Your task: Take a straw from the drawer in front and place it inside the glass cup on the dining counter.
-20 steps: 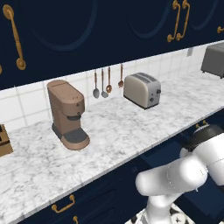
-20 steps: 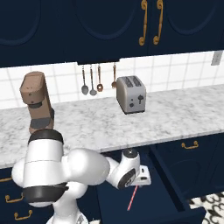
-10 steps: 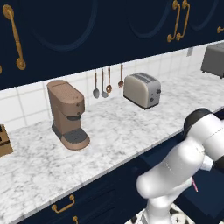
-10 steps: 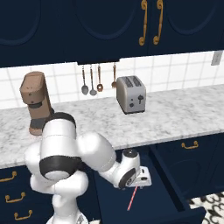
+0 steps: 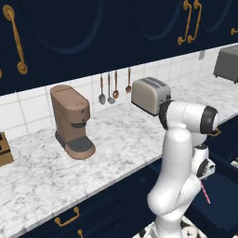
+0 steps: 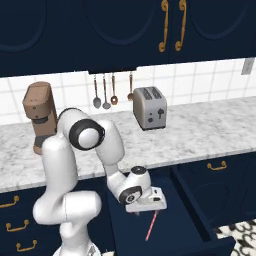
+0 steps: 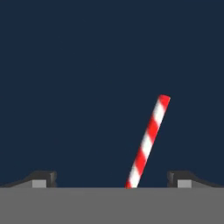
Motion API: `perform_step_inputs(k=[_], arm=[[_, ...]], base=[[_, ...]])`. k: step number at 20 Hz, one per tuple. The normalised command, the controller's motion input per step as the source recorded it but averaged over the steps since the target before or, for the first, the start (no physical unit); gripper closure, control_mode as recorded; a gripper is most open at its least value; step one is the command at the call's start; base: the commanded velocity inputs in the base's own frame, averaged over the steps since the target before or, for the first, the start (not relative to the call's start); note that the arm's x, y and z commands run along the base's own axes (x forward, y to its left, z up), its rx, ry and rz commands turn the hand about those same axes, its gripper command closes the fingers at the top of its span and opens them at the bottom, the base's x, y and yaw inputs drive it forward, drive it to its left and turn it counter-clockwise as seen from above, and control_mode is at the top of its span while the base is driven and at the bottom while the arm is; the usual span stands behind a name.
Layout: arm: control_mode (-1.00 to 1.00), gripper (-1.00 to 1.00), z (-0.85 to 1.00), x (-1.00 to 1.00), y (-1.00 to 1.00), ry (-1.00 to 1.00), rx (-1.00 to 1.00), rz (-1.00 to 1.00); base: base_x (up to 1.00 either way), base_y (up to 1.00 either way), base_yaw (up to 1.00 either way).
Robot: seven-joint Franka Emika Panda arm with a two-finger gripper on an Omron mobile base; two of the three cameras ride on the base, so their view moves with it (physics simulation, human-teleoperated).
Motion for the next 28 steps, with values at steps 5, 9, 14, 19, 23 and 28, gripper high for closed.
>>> perform_step_inputs(k=[5,9,14,19,23,28], arm=[[-1.00,-1.00,-0.03,0.07,-0.74,0.00,0.14,0.00],[-1.00,-1.00,-0.16,0.00,-0.41,0.00,0.07,-0.03],[-1.00,-1.00,-0.11,0.00,0.11,-0.02,0.00,-0.06],[-1.00,-1.00,-0.01,0.03,0.35,-0.02,0.00,-0.03],[-1.00,-1.00,-0.12,0.06,0.09,0.00,0.00,-0.01],[-1.00,-1.00,-0.27,0.12,-0.08,0.00,0.01,0.00]], base=[[0.00,0.00,0.00],[0.00,0.00,0.00],[0.00,0.00,0.00],[0.00,0.00,0.00],[0.00,0.00,0.00],[0.00,0.00,0.00]])
